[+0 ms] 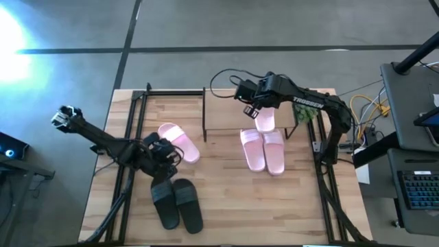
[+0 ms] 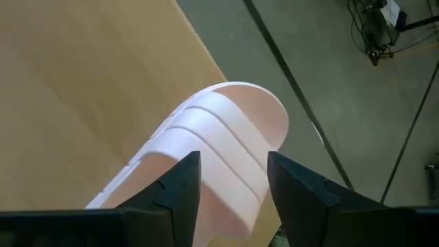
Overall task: Pick and place slides into the shelf
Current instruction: Put the pink slipper on the shelf
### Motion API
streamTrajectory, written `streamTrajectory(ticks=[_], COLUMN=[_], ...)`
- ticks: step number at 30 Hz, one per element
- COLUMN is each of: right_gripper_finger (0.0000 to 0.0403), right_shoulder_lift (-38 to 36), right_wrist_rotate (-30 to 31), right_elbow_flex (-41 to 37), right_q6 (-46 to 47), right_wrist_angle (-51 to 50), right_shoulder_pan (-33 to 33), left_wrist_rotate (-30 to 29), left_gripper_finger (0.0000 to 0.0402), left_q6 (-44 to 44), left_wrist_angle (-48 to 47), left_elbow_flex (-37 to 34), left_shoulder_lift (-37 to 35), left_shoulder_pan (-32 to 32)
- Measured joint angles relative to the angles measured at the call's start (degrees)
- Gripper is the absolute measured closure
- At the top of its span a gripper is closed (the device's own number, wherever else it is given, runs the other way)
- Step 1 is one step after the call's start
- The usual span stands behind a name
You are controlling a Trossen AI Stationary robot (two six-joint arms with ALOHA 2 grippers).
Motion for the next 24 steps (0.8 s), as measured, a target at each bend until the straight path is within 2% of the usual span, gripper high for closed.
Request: streamTrajectory(ticks=[6,10,13,16,24], right_gripper_finger=[0.0241,0.0242,0.024,0.0232,0.0207], right_shoulder_lift=[-0.8,-2.5,-4.5,-7.1,-12.2], right_wrist_rotate=[0.0,0.0,0.0,0.0,0.0], right_elbow_flex=[0.0,0.0,0.1,0.2,0.2], right_q6=[0.5,1.4,2.9,5.4,10.6], right_wrist_angle=[-0.7,-0.8,-1.0,-1.4,-2.4], right_shoulder_pan=[0.3,0.3,0.5,1.0,2.4], left_wrist_rotate=[0.6,3.4,4.8,4.8,2.5], left_gripper_finger=[0.0288,0.0288,0.0288,0.0288,0.0288], left_q6=[-2.9,5.2,9.4,9.8,12.7], left_wrist_angle=[-8.5,-8.7,-9.0,-9.8,-9.8], left_elbow_flex=[0.0,-0.1,-0.1,-0.2,0.7], left_shoulder_lift=[-3.5,-3.1,0.0,4.0,13.7], left_shoulder_pan=[6.0,11.2,15.1,17.6,19.2])
